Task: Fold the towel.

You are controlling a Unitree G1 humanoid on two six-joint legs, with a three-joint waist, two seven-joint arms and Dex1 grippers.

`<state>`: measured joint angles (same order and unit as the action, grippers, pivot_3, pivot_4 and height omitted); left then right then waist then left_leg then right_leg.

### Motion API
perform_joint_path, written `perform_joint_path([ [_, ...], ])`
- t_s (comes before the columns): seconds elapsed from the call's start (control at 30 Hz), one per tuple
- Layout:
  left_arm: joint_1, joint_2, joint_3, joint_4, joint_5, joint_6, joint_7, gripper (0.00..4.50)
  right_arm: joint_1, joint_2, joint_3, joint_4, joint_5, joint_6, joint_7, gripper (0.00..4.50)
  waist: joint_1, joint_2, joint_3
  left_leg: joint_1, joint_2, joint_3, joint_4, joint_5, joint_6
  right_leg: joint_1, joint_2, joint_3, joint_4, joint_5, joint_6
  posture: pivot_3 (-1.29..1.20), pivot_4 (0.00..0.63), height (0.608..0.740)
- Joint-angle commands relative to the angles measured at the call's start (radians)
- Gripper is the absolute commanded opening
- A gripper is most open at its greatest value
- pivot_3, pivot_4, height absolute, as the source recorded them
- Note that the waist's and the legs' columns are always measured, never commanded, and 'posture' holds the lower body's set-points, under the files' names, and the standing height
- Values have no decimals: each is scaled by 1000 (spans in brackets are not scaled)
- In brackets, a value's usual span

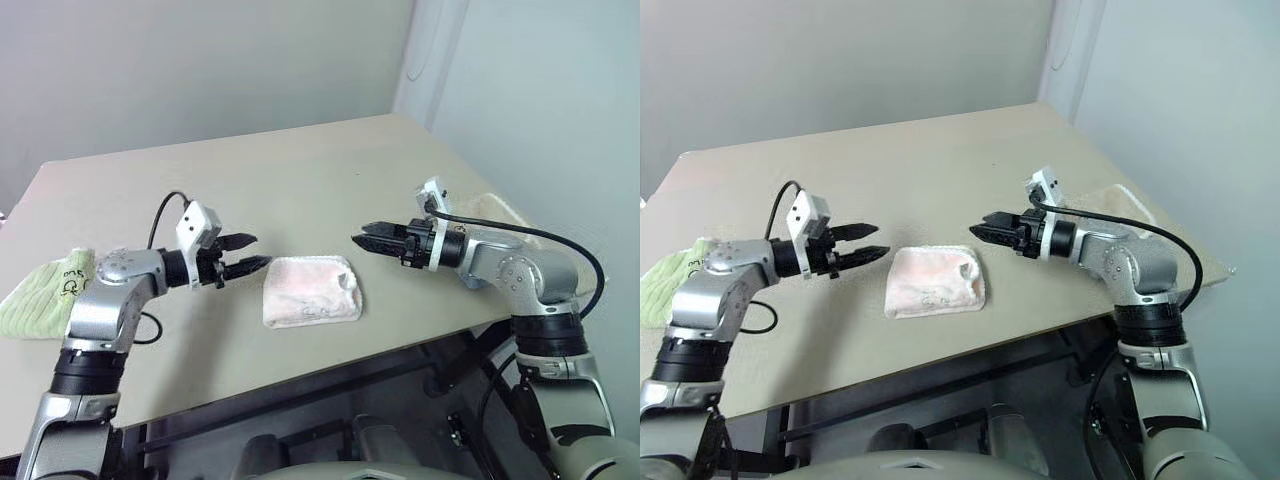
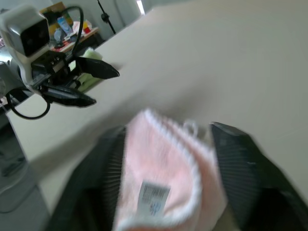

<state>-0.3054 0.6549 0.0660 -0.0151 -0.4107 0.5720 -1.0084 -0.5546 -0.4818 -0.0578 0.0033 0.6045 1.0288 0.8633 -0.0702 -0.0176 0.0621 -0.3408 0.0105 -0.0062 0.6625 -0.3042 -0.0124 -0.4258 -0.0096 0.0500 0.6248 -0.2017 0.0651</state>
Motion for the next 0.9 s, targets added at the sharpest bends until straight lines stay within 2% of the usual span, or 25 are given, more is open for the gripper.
perform_joint_path([
  [0.03,20,27,47,-67,-82,195,51,3759,-10,-8,-41,-7,46,90,-43,4264,0,0,0,0,0,0,0,0,0,0,0,0,0,0,0,0,0,740],
  [0.07,36,28,45,-84,-103,248,62,3759,-16,5,-56,3,62,123,-61,4478,-1,0,0,0,0,0,0,0,0,0,0,0,0,0,0,0,0,740],
  [0.27,25,-57,128,-74,-275,569,176,3759,-32,85,-110,19,109,192,-151,4478,-1,0,0,-1,0,0,0,0,0,0,0,0,-1,0,0,0,0,740],
  [0.43,-19,-170,217,63,-360,804,295,3759,-38,120,-162,44,149,241,-202,4478,0,0,0,-1,0,0,0,0,0,0,0,0,-1,0,0,0,0,740],
  [0.6,-32,-211,205,125,-359,878,346,3759,7,63,-131,-21,187,267,-150,4478,1,1,-1,-1,-1,-1,-1,0,0,0,0,0,-2,0,0,0,0,740],
  [0.77,-66,-245,191,160,-374,941,369,3759,95,-69,24,-126,130,171,-43,4478,0,2,-1,-1,-2,-1,-1,0,0,2,0,-1,-6,0,0,0,0,740],
  [0.9,-88,-290,190,181,-377,960,383,3759,97,-82,34,-99,123,140,-34,4478,3,2,-1,0,-2,-1,-1,0,0,4,-1,0,-7,0,1,0,0,740],
])
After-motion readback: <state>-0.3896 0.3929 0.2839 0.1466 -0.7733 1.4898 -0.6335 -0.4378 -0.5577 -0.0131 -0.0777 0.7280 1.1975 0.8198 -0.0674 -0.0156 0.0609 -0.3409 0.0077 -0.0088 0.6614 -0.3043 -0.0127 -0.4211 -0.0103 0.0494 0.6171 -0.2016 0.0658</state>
